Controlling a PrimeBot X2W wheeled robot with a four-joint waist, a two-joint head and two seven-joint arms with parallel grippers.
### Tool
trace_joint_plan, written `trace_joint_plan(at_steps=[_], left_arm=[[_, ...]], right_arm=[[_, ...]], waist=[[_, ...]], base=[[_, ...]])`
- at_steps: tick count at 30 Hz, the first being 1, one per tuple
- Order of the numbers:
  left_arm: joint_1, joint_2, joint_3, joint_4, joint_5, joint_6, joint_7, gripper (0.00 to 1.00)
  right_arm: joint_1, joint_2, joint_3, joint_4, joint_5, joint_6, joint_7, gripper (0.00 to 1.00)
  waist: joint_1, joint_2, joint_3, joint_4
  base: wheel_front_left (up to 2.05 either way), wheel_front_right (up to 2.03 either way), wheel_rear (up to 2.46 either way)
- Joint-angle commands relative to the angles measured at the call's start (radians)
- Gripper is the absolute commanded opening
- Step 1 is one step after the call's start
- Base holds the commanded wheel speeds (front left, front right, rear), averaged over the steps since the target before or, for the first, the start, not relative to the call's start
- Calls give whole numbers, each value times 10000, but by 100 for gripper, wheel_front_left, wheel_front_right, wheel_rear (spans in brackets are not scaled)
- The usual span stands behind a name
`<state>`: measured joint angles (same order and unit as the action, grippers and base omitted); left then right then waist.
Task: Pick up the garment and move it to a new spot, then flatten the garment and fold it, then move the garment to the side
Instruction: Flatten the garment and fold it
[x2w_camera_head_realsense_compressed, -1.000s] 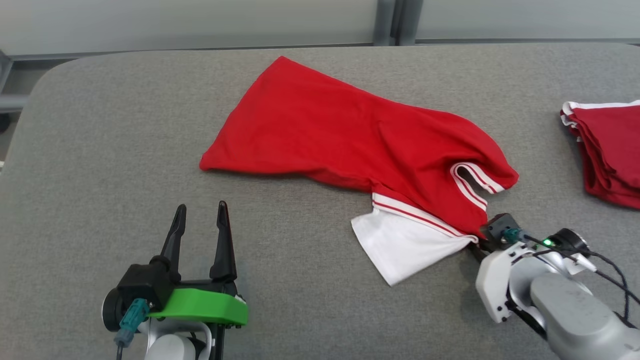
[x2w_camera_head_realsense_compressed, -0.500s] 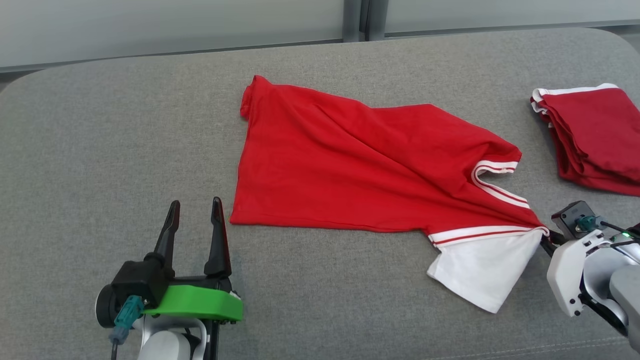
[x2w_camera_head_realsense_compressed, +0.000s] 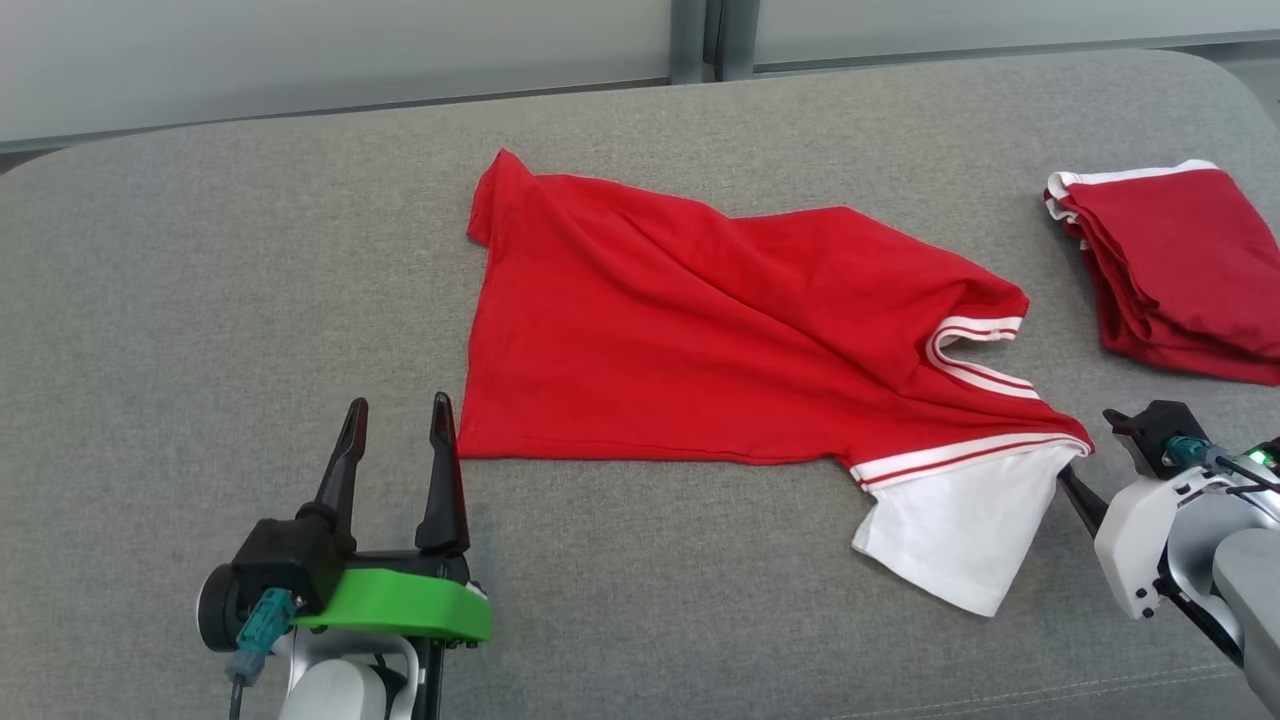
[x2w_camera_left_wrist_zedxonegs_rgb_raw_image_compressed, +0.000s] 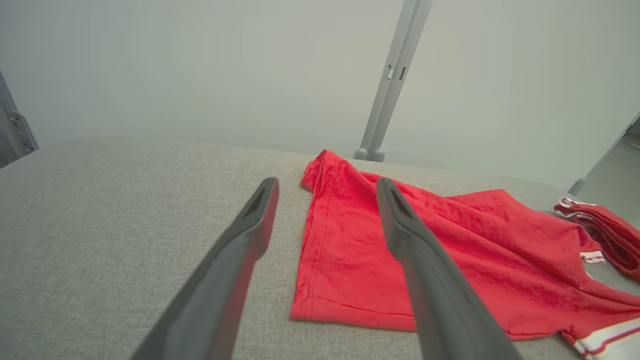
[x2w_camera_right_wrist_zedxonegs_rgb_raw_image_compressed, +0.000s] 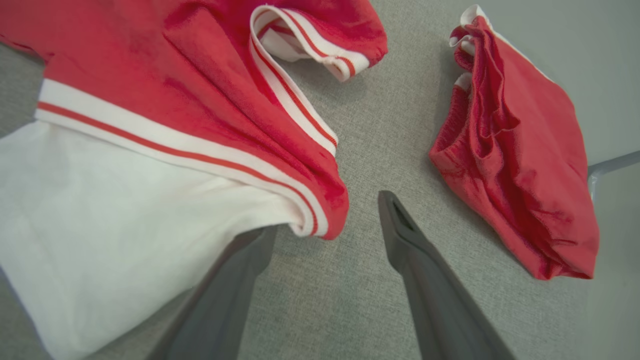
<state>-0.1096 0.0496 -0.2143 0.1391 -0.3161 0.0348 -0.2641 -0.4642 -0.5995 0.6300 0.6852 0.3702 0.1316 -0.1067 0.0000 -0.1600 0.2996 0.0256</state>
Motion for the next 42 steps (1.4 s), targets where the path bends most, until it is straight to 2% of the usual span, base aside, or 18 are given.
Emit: trace_joint_plan(at_steps=[1, 7, 16, 19, 22, 27, 33, 42], left_arm=[[-10, 22, -2, 40, -17, -51, 1, 100], [96, 21, -17, 94, -54, -8, 3, 100], [281, 22, 59, 80, -56, 36, 3, 100], [323, 22, 78, 23, -65, 64, 3, 100], [359, 22, 100, -17, -73, 70, 3, 100], [395, 24, 141, -67, -77, 74, 3, 100], [457, 89, 230, 22, -112, 106, 3, 100], [754, 282, 496, 41, -189, 331, 1, 100]], right_arm=[[28, 42, -86, 54, -93, -17, -133, 100], [201, 41, -379, -41, -405, -17, -361, 100], [634, -305, -706, -698, -482, -17, 84, 100], [703, -428, -1183, -940, -502, -17, 93, 100], [791, -276, -1789, -1216, -666, -18, 12, 100], [852, 284, -2865, -1869, -1151, -18, -186, 100], [987, 1486, -3992, -2593, -1905, -16, -450, 100], [1423, 3312, -5127, -3874, -2811, -16, -505, 100]], waist=[[0, 0, -97, -111], [0, 0, -338, -328], [0, 0, -770, -688], [0, 0, -828, -783], [0, 0, -864, -863], [0, 0, -919, -997], [0, 0, -1016, -1015], [0, 0, -1258, -854]], base=[[0, 0, 0], [0, 0, 0], [0, 0, 0], [0, 0, 0], [0, 0, 0], [0, 0, 0], [0, 0, 0], [0, 0, 0]])
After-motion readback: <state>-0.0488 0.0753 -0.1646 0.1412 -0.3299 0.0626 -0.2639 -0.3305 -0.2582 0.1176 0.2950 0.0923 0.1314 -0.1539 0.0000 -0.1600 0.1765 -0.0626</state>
